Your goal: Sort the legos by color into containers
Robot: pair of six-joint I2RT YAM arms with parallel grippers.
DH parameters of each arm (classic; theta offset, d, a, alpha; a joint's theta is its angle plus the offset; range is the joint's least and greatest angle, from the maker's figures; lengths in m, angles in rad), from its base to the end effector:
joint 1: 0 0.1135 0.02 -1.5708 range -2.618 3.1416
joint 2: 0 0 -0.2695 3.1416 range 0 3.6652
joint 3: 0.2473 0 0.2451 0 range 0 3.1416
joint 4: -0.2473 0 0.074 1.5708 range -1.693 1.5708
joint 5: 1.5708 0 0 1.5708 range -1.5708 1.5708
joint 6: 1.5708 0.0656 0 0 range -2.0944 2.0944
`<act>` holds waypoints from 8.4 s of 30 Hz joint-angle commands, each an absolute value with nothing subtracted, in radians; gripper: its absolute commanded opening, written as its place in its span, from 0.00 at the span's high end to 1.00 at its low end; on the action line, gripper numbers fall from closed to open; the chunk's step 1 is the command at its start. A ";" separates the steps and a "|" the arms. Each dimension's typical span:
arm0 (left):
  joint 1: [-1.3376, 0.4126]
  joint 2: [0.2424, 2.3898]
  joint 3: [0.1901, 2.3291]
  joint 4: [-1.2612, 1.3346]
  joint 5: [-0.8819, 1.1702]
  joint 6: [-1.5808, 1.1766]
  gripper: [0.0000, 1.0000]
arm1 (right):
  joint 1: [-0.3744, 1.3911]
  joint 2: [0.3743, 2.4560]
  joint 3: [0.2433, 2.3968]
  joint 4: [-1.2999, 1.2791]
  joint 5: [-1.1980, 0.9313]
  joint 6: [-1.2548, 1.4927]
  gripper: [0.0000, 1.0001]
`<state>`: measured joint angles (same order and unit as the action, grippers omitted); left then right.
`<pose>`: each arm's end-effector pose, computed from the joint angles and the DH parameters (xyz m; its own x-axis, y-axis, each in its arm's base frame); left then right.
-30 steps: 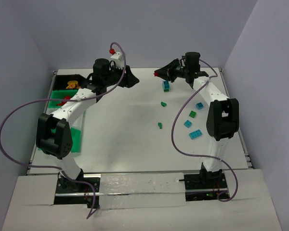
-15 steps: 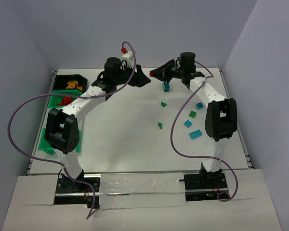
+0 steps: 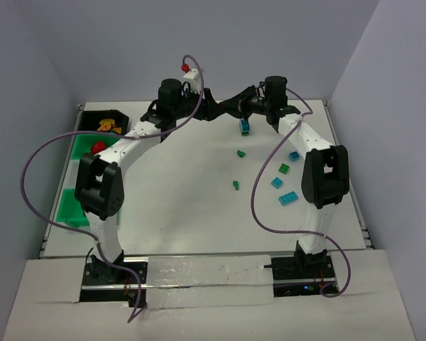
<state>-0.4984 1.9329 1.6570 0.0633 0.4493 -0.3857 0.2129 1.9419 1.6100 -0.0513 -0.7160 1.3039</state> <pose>0.4173 -0.2595 0.3304 -0.4740 -0.1278 -0.8712 0.6747 0.5829 -0.4527 0.4566 0.1428 0.2978 -0.8241 0.5664 -0.0079 0.1535 0.2368 0.9594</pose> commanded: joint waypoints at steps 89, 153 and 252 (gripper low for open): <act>0.283 1.653 1.584 -0.758 0.314 0.162 1.00 | 0.098 1.791 1.693 -0.481 -0.480 0.224 0.13; -0.176 1.779 1.653 -0.649 0.552 0.215 0.41 | 0.025 1.782 1.351 -0.762 -0.105 -0.557 0.27; -0.050 1.214 1.252 -0.662 0.628 0.355 1.00 | 0.170 1.769 1.735 -0.668 -0.817 0.109 0.00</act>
<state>-0.1411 1.2650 1.1702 -0.3143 0.6420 0.2819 0.1663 1.9135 1.7020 -0.2777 -1.1032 0.5657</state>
